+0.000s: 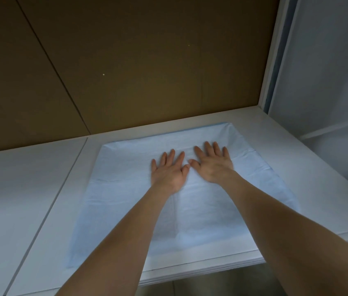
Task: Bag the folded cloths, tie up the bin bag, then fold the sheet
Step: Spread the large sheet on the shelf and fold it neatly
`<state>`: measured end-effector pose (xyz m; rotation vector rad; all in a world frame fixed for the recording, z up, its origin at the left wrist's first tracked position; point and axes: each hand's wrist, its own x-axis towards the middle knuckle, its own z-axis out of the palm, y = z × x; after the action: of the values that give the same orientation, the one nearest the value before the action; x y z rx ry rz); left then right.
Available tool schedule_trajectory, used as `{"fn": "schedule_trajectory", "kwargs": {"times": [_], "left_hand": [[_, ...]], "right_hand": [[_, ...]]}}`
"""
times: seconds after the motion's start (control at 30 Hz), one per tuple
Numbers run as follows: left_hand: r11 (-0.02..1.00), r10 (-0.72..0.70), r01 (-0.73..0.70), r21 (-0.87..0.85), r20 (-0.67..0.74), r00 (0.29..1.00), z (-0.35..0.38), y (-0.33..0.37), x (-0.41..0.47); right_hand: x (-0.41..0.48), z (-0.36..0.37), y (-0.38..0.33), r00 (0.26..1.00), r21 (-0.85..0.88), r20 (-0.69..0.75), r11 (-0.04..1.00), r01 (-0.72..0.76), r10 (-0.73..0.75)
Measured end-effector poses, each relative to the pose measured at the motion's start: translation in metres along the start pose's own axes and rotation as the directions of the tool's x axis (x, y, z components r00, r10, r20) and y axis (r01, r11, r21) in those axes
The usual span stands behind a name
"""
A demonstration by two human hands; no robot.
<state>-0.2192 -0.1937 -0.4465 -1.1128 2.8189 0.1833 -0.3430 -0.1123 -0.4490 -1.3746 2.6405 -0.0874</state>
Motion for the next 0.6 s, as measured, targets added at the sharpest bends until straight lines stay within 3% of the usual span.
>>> {"fn": "schedule_trajectory", "kwargs": {"times": [0.6], "left_hand": [[0.999,0.035,-0.035,-0.036,0.004,0.999,-0.0041,-0.0034,0.0007]], "right_hand": [[-0.0029,-0.0071,-0.0007,1.000,-0.016,0.019,1.000,-0.001,0.001]]}}
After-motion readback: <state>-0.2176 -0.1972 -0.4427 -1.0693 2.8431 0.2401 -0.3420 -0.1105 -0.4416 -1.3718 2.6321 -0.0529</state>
